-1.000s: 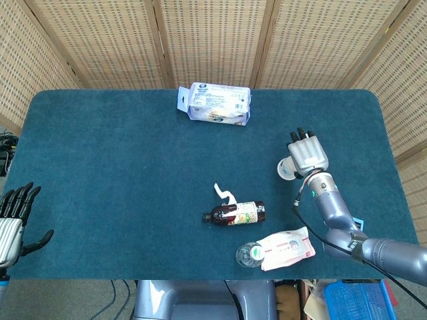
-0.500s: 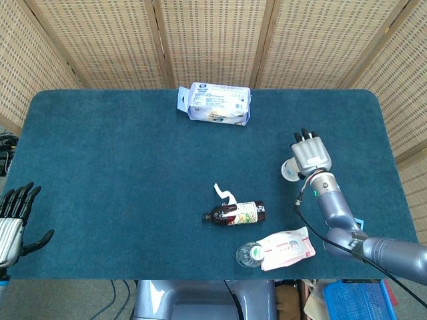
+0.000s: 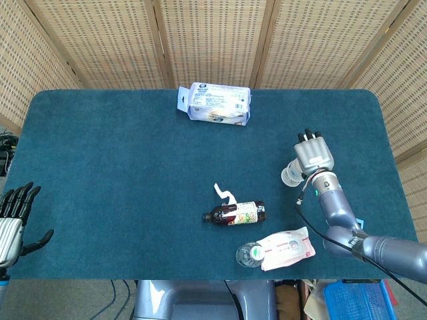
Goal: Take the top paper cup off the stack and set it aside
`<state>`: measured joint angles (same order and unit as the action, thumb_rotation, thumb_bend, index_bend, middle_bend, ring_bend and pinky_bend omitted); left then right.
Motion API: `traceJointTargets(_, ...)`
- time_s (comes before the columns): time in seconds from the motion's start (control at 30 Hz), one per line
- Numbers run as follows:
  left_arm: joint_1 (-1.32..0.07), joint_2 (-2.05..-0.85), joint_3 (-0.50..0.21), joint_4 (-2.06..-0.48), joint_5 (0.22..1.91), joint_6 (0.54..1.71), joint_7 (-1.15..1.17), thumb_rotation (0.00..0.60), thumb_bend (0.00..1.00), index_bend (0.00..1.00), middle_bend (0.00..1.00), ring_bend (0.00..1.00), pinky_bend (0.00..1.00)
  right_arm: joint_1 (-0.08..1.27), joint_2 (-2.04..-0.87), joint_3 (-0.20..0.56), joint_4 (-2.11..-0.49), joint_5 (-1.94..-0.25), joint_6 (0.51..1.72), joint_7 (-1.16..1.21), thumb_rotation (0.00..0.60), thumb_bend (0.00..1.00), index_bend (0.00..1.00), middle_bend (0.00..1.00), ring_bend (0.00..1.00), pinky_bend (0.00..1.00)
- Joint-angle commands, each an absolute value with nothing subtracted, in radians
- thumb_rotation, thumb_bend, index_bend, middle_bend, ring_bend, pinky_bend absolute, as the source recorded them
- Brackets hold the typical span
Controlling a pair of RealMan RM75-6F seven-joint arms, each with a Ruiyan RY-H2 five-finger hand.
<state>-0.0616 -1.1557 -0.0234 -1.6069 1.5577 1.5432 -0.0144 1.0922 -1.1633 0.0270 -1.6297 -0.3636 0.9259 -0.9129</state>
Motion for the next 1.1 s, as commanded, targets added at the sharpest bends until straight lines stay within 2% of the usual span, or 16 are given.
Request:
traceJointTargets(0.03, -0.062, -1.156, -0.024, -1.607, 1.558, 1.542, -0.015, 0.6, 0.27, 0.0, 0.0, 0.0, 0.0, 1.103, -1.146, 0.031, -1.651, -0.353, 0.942, -0.926, 0.6, 0.3, 0.46, 0.15, 0.0, 0.16)
traceJointTargets(0.3, -0.058, -1.147, -0.024, -1.609, 1.563, 1.553, -0.036, 0.6, 0.27, 0.0, 0.0, 0.0, 0.0, 1.152, -1.037, 0.057, -1.806, -0.284, 1.034, -0.997, 0.6, 0.31, 0.48, 0.16, 0.01, 0.16)
traceJointTargets(0.6, -0.052, -1.14, -0.022, -1.607, 1.575, 1.569, -0.055, 0.6, 0.27, 0.0, 0.0, 0.0, 0.0, 1.172, -0.954, 0.074, -1.904, -0.23, 1.09, -1.03, 0.6, 0.31, 0.48, 0.16, 0.01, 0.16)
traceJointTargets(1.1, -0.051, -1.145, -0.018, -1.612, 1.586, 1.572, -0.034, 0.6, 0.27, 0.0, 0.0, 0.0, 0.0, 1.09, -0.958, 0.021, -1.794, -0.242, 1.004, -0.956, 0.6, 0.31, 0.49, 0.16, 0.01, 0.16)
